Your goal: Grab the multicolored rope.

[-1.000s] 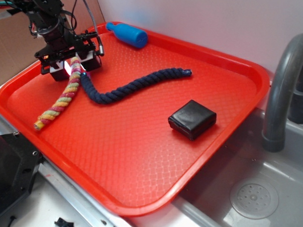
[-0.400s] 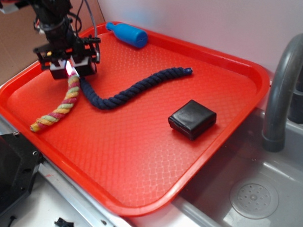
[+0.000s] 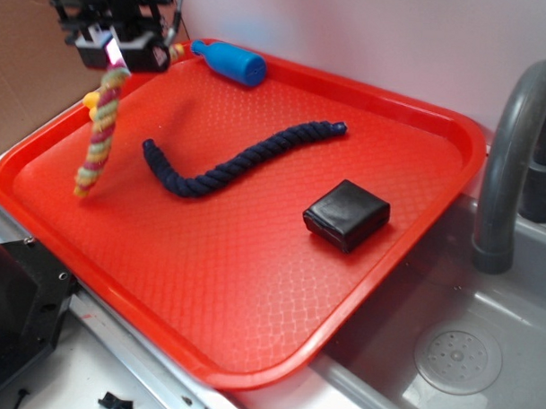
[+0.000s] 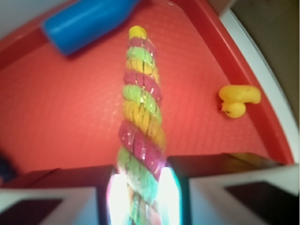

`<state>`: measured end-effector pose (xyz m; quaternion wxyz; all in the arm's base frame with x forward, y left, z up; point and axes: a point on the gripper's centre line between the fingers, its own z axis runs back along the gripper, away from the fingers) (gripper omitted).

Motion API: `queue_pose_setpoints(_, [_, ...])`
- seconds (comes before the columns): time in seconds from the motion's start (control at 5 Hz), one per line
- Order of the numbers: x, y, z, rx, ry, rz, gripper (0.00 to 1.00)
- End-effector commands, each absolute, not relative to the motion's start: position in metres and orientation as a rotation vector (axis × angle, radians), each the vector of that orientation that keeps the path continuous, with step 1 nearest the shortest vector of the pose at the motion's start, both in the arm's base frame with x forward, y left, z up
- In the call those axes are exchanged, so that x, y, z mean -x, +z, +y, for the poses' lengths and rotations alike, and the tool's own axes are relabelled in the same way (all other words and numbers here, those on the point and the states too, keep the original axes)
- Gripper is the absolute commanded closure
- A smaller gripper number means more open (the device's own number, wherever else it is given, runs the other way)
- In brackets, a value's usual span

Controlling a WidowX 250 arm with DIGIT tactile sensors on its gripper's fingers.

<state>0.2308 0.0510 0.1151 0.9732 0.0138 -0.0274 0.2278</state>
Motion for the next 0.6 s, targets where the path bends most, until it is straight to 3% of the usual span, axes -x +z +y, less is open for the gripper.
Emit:
queue_pose_setpoints(0.0, [-0.2094,0.2075,0.0232,0.117,0.246,-0.132,1.00])
queue_pose_setpoints(0.2, [-0.1996,0.2148,0.0244,0.076,0.301,-0.173,1.00])
queue_pose_setpoints(0.4, [-0.2016,0.2109,0.0302,0.066,0.306,-0.133,1.00])
